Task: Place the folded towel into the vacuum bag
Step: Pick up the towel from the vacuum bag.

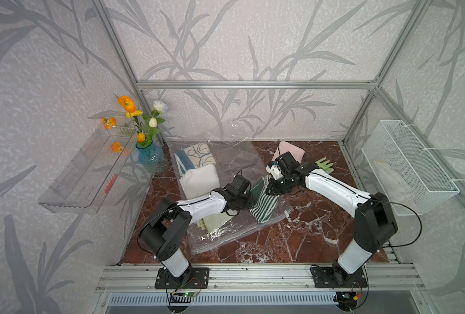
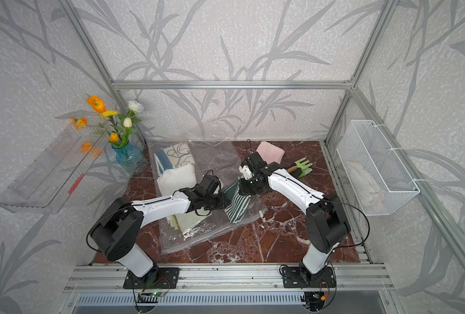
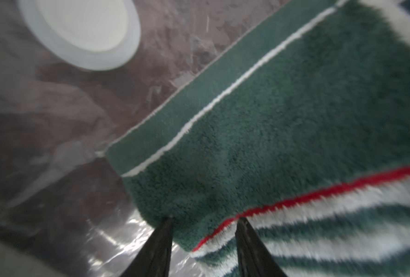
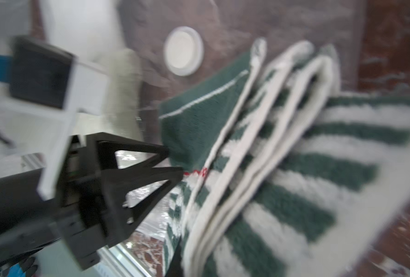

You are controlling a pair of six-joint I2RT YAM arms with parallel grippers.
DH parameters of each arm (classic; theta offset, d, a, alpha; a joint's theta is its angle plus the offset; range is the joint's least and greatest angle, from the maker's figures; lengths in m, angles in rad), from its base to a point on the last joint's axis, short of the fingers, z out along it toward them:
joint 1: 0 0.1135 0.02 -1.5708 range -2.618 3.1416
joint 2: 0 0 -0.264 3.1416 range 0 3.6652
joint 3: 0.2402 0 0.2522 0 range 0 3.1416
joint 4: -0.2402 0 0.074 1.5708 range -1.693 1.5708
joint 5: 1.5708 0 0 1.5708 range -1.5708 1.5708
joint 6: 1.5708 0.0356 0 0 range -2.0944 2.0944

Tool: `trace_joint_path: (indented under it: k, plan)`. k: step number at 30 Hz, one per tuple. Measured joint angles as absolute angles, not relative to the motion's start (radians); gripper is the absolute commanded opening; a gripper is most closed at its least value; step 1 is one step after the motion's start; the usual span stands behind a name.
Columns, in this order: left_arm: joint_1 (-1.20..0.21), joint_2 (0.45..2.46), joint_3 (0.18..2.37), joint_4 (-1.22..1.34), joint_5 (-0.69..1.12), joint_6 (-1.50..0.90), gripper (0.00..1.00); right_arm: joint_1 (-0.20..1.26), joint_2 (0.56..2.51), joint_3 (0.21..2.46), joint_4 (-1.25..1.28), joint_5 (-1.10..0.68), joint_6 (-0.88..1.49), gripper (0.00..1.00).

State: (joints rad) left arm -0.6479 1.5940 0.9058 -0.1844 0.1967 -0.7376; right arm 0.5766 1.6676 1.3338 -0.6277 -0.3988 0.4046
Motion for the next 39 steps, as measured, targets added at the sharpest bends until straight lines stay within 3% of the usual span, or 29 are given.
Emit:
trace_joint_path:
  k: [9, 14, 19, 25, 30, 35, 39]
  plan:
    - [-0.607, 1.28, 0.878, -0.257, 0.065, -0.733, 0.43, 0.558, 1.57, 1.1, -0.236, -0.49, 0.722, 0.04]
    - [-0.614, 1.382, 0.881, -0.229, 0.107, -0.736, 0.38, 0.552, 1.621, 0.937, -0.275, -0.378, 0.725, 0.14]
    - [-0.669, 1.564, 0.892, -0.173, 0.16, -0.746, 0.35, 0.569, 1.676, 0.952, -0.406, -0.239, 0.642, 0.19]
    - [-0.704, 1.722, 0.95, -0.087, 0.191, -0.752, 0.3, 0.688, 1.697, 1.063, -0.545, 0.009, 0.574, 0.18]
    - [-0.689, 1.779, 0.93, 0.038, 0.231, -0.78, 0.29, 0.838, 1.693, 1.133, -0.59, 0.231, 0.514, 0.12]
    - [-0.65, 1.703, 0.811, 0.143, 0.28, -0.83, 0.29, 0.895, 1.686, 1.138, -0.588, 0.322, 0.461, 0.05]
    - [-0.631, 1.538, 0.734, 0.041, 0.275, -0.846, 0.28, 0.894, 1.691, 1.148, -0.584, 0.366, 0.413, 0.04]
